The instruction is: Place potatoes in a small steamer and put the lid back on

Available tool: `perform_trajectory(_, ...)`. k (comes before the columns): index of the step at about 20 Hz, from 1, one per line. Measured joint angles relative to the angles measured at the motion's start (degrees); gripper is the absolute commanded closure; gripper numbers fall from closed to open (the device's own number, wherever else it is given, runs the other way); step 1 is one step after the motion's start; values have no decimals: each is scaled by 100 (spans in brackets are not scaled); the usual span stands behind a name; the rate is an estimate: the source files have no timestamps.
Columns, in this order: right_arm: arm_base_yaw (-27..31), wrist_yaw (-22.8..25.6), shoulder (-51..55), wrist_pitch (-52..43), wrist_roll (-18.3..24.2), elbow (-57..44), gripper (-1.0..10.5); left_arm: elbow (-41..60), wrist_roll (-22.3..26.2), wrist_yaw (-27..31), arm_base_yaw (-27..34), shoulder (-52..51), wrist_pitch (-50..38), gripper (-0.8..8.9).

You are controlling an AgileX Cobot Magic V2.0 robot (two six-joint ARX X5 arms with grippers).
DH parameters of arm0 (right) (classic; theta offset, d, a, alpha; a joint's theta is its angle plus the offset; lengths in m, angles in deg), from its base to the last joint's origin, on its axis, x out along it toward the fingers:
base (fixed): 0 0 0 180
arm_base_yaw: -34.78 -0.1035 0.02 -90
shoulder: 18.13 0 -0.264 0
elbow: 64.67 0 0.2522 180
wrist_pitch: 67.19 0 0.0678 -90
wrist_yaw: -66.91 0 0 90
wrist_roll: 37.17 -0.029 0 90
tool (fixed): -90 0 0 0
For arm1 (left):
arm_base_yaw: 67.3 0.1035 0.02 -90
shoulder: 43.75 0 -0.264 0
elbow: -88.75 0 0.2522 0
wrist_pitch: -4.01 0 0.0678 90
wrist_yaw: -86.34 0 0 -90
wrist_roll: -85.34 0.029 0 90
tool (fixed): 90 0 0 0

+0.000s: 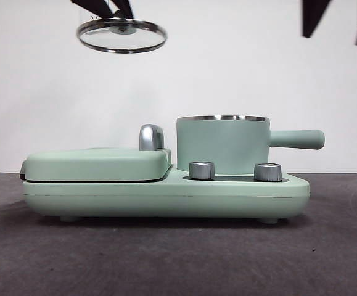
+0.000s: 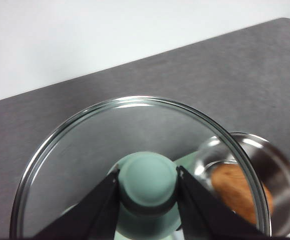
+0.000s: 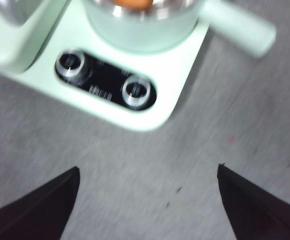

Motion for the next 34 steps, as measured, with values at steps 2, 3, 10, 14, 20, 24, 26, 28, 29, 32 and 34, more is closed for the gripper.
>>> perform_trajectory(2, -157, 15, 586, -356, -190, -656, 512, 0, 0, 0, -236, 24, -17, 727)
perform_trajectory(3, -219, 15, 863, -560, -273, -953, 512, 0, 0, -2, -365, 57, -46, 727)
perform_trajectory(10, -363, 20, 2544, -892, -645, -1609, 512, 0, 2, -4, -986, 295, -190, 728)
perform_trajectory(14, -363, 7, 3056, -772, -734, -1609, 513, 0, 2, -9, -1154, 577, -214, 728)
perform_trajectory(20, -363, 4, 3270, -459, -929, -1609, 513, 2, 9, -4, -1178, 780, -452, 728)
perform_trajectory(24, -363, 7, 3272, -461, -1003, -1609, 513, 2, 50, -4, -1178, 785, -632, 727)
perform_trajectory(26, -363, 7, 3272, -461, -1005, -1609, 513, 2, 140, -4, -1178, 789, -774, 728)
perform_trajectory(28, -363, 7, 3272, -461, -1008, -1609, 512, 0, 179, -9, -1187, 820, -828, 728)
perform_trajectory(29, -363, 4, 3272, -461, -1008, -1609, 513, 2, 192, -42, -1193, 852, -839, 728)
perform_trajectory(32, -363, 4, 3272, -461, -1008, -1609, 513, 2, 236, -74, -1215, 992, -890, 728)
perform_trajectory(34, -363, 4, 3272, -461, -1005, -1609, 513, 2, 291, -72, -1215, 1056, -938, 728)
